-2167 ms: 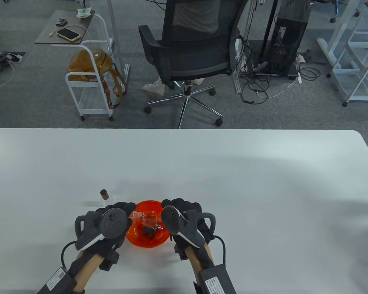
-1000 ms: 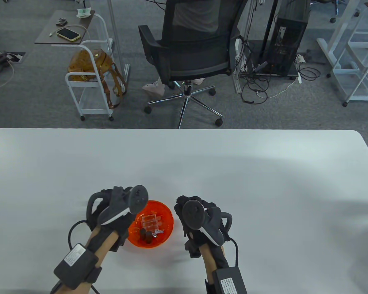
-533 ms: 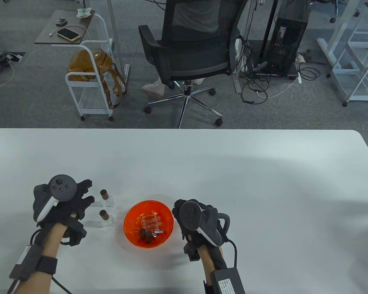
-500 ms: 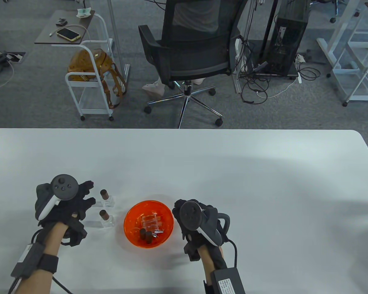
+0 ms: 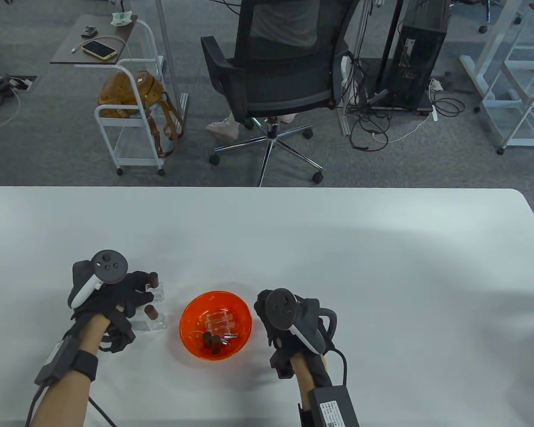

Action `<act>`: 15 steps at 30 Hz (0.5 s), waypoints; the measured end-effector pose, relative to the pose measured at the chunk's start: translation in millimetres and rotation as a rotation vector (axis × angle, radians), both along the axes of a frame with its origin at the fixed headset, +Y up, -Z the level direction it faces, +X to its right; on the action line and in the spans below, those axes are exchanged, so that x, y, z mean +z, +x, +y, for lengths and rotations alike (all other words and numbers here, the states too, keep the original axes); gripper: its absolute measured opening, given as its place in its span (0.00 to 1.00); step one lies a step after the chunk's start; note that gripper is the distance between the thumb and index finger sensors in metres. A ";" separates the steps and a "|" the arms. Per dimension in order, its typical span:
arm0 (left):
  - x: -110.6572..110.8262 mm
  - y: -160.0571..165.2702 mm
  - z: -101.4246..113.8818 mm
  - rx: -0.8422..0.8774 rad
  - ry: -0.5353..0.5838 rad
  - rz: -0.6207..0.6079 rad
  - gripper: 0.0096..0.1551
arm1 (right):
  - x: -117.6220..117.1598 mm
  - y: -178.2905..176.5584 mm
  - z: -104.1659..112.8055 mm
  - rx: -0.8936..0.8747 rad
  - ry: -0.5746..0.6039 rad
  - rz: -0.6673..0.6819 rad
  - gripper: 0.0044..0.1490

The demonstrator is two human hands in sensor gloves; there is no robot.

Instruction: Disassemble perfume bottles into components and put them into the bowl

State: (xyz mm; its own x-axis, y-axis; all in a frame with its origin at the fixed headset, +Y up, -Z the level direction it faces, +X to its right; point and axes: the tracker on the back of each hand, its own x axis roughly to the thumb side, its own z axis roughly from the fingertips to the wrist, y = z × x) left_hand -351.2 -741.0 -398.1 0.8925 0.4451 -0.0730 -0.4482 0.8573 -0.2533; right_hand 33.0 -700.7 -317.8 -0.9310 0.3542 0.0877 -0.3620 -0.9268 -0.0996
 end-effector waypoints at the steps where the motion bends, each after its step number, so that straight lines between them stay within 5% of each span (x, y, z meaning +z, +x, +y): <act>1: 2.0 1.3 10.1 0.016 0.033 -0.004 0.30 | 0.4 -0.4 0.8 -0.005 0.003 0.002 0.29; 10: 39.3 41.0 99.6 0.071 0.329 -0.131 0.31 | 5.7 -9.3 3.6 -0.003 0.011 0.042 0.29; 15: 73.5 73.9 110.0 0.079 0.407 -0.219 0.31 | 9.8 -14.1 6.9 -0.002 0.022 0.067 0.29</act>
